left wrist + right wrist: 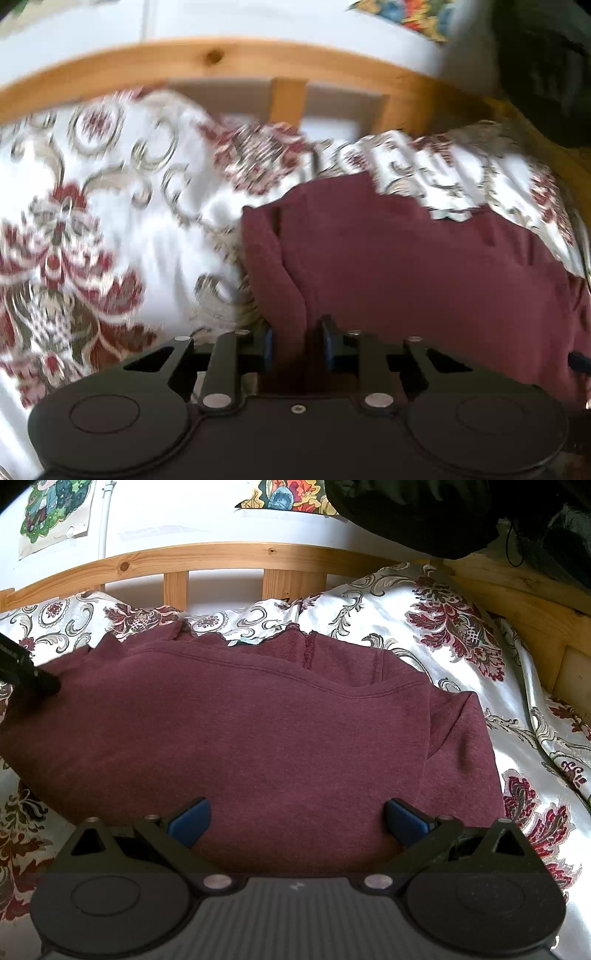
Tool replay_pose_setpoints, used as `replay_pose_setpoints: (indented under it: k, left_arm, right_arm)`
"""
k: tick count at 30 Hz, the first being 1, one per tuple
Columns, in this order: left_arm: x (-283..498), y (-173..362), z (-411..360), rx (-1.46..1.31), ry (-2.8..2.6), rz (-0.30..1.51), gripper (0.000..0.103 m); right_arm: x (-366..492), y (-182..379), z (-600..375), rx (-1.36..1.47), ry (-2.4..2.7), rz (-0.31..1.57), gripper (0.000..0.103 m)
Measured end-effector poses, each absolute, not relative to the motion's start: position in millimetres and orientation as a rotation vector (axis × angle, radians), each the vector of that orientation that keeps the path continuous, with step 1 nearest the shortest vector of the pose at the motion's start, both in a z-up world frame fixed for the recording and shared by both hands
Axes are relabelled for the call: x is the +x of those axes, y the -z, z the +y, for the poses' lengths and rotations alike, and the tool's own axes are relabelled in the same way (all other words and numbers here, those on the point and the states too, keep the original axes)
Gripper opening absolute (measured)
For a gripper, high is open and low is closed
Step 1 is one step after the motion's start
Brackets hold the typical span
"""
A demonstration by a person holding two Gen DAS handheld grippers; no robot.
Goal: Fold small clothes
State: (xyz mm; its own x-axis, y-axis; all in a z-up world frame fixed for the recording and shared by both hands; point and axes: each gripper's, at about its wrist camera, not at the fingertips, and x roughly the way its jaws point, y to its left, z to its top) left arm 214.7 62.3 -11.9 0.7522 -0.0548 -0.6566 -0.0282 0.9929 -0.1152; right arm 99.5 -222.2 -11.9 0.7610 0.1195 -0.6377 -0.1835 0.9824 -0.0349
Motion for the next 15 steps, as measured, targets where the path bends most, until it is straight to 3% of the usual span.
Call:
replay_pose_setpoints:
  k: [15]
  left_arm:
    - [206, -26, -17, -0.093, 0.277, 0.643, 0.022]
  right_arm:
    - [100, 12, -222, -0.099, -0.167, 0.688, 0.103]
